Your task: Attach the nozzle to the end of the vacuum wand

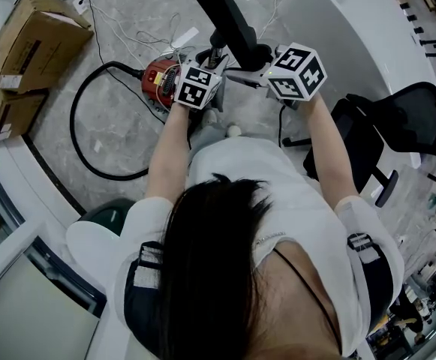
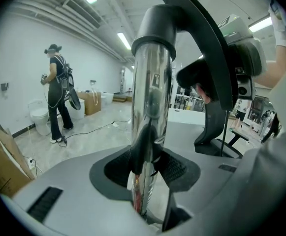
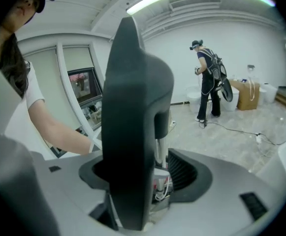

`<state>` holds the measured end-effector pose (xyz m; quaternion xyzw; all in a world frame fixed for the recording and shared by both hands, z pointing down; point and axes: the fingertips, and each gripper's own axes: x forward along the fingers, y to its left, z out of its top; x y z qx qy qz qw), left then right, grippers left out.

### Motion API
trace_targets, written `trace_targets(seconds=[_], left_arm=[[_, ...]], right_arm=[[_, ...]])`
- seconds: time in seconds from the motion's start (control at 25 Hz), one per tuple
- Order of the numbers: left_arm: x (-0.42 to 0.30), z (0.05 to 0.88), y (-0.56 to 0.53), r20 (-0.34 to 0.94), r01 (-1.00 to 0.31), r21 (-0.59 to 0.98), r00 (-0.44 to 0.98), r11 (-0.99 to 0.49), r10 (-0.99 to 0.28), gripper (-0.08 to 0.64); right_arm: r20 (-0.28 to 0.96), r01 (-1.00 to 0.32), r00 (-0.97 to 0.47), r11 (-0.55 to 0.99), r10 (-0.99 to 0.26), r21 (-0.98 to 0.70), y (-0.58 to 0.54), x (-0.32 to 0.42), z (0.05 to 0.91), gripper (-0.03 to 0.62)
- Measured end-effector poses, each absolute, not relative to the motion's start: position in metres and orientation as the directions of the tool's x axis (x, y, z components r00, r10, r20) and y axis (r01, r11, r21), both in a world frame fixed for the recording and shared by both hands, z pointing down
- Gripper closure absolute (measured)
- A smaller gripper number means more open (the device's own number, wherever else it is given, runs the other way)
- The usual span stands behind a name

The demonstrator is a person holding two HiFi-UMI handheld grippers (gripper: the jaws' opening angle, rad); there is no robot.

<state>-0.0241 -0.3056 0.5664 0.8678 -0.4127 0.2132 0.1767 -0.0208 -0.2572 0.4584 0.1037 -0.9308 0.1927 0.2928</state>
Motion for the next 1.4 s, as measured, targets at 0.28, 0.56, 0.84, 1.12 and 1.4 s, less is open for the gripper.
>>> trace_targets(seconds=[0.28,0.56,0.84,1.12,1.4], left_arm=[[-0.023,0.570,-0.306,0.538,-0.798,0.137,0.557,-0.587,-0.633,0.409],[-0.026,0.570,-0.300,0.542,-0.801,0.192,0.569,-0.567,-0.618,0.367],[-0.032,0.555,-0.285,0.483,-0.816,0.267,0.574,-0.513,-0.661,0.354],[-0.047,0.537,-0.271,0.433,-0.854,0.309,0.518,-0.418,-0.738,0.354],[-0.050,0.493,-0.265,0.327,-0.884,0.290,0.452,-0.367,-0.830,0.356]], right_arm=[[0.402,-0.389,-0.884,0.851,-0.237,-0.354,-0.277,-0.006,0.432,0.272],[0.272,-0.384,-0.918,0.818,-0.288,-0.429,-0.283,0.005,0.412,0.255],[0.149,-0.403,-0.915,0.821,-0.375,-0.404,-0.290,0.019,0.381,0.253],[0.072,-0.433,-0.893,0.805,-0.444,-0.405,-0.280,0.033,0.370,0.250],[0.017,-0.496,-0.844,0.767,-0.536,-0.408,-0.272,0.058,0.357,0.252]])
